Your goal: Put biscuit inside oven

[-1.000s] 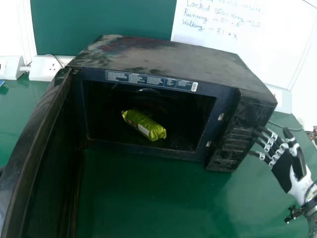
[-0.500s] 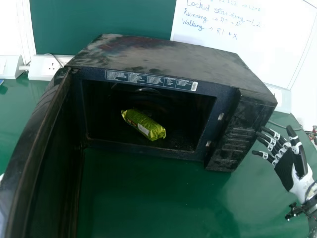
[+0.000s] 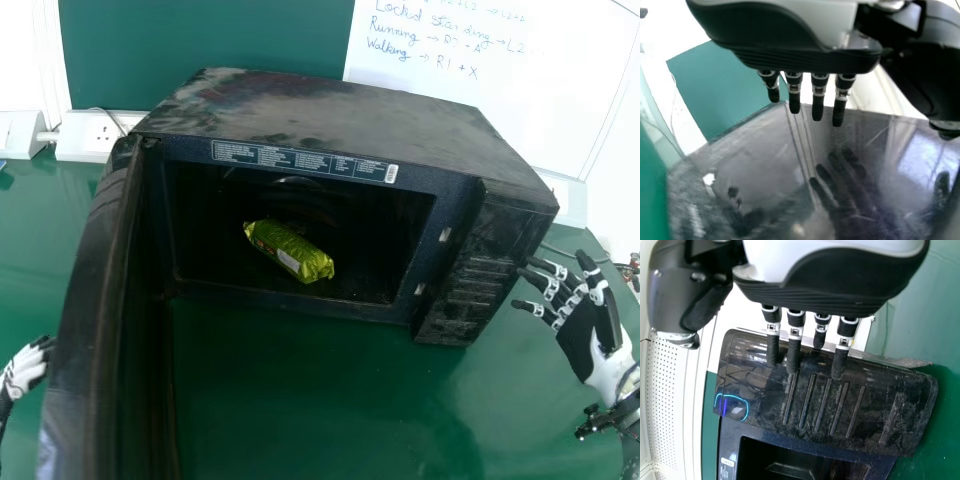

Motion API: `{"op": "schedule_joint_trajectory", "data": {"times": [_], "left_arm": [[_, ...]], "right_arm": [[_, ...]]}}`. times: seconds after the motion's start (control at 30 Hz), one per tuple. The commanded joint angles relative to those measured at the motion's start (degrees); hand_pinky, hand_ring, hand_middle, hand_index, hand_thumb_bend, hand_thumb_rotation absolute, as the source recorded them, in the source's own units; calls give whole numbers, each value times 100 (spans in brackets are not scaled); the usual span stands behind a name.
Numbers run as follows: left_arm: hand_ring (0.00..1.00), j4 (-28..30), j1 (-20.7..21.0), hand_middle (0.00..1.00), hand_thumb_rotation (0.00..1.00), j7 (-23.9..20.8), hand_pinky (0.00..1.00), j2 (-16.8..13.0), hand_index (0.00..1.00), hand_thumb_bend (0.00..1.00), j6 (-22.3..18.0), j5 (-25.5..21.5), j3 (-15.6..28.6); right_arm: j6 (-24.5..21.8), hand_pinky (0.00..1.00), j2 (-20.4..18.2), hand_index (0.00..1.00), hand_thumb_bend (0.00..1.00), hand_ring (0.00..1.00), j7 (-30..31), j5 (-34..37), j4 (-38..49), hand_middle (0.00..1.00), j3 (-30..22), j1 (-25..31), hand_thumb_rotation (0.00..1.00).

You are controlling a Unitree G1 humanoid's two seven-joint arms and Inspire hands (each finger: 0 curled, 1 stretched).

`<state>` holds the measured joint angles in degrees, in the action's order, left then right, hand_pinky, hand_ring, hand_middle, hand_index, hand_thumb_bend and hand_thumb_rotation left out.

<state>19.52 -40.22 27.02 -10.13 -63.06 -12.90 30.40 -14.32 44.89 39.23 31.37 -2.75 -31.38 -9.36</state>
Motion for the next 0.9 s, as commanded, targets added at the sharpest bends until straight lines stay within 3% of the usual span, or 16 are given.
{"op": "schedule_joint_trajectory", "data": {"times": [0.0, 0.23, 0.47, 0.67, 0.87], "left_arm": [[87, 32, -108, 89, 100, -102, 77, -94, 86, 98, -44, 195, 181], [86, 17, 48, 88, 100, -250, 75, -374, 86, 98, -257, 630, 362], [85, 60, -18, 87, 100, -299, 74, -752, 85, 98, -238, 762, 395], [84, 93, -16, 87, 100, -324, 72, -899, 84, 98, -287, 939, 426], [83, 343, -121, 86, 100, -288, 72, -1141, 84, 99, -26, 998, 410]], "right_arm": [[11, 70, -36, 80, 82, 77, -25, -22, 43, 78, -45, 4, 88], [-41, 63, -61, 79, 83, 74, -121, -6, 183, 75, -80, 65, 89], [-92, 66, -65, 80, 76, 75, -193, -20, 288, 76, -87, 85, 87], [-120, 65, -52, 80, 79, 77, -216, -1, 254, 78, -87, 41, 92], [-150, 66, -34, 82, 78, 79, -227, -29, 301, 80, -66, 27, 89]]}}
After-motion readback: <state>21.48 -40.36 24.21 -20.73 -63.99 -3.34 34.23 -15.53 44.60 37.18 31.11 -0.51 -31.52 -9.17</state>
